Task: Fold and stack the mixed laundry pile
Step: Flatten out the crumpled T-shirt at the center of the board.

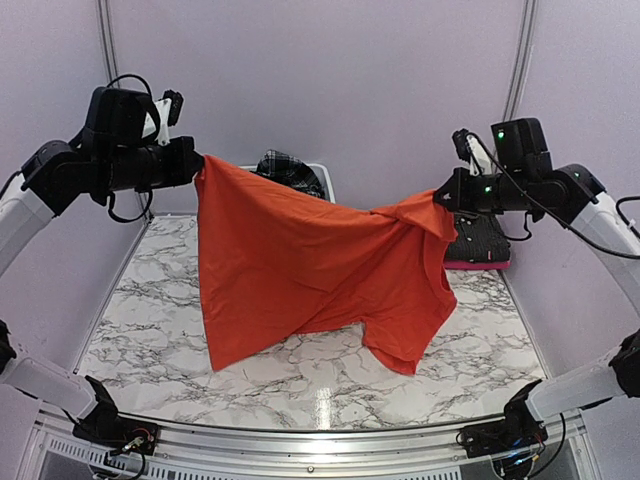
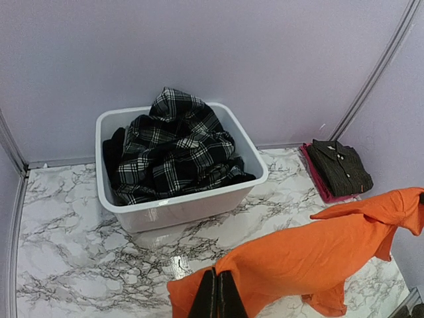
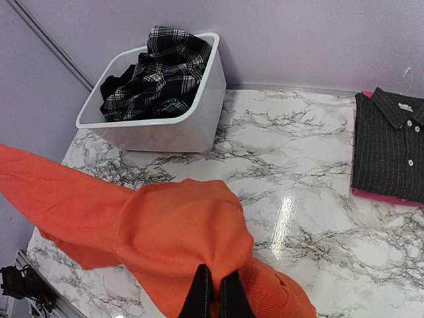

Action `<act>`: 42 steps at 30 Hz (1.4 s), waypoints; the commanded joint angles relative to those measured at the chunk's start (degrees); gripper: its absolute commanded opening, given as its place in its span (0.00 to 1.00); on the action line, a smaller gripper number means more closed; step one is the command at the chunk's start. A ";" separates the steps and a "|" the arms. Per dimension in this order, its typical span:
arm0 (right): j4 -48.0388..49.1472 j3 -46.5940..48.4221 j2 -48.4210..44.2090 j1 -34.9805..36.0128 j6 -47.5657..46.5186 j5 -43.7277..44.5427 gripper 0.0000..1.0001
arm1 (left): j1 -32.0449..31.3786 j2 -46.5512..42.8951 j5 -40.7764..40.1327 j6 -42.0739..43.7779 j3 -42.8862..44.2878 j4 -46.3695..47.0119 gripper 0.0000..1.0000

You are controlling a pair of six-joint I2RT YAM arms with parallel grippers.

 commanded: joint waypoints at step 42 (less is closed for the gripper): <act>3.23 -14.28 2.07 -8.56 -0.55 -21.87 0.90 | 11.24 1.53 -4.84 0.41 -20.99 -1.30 0.99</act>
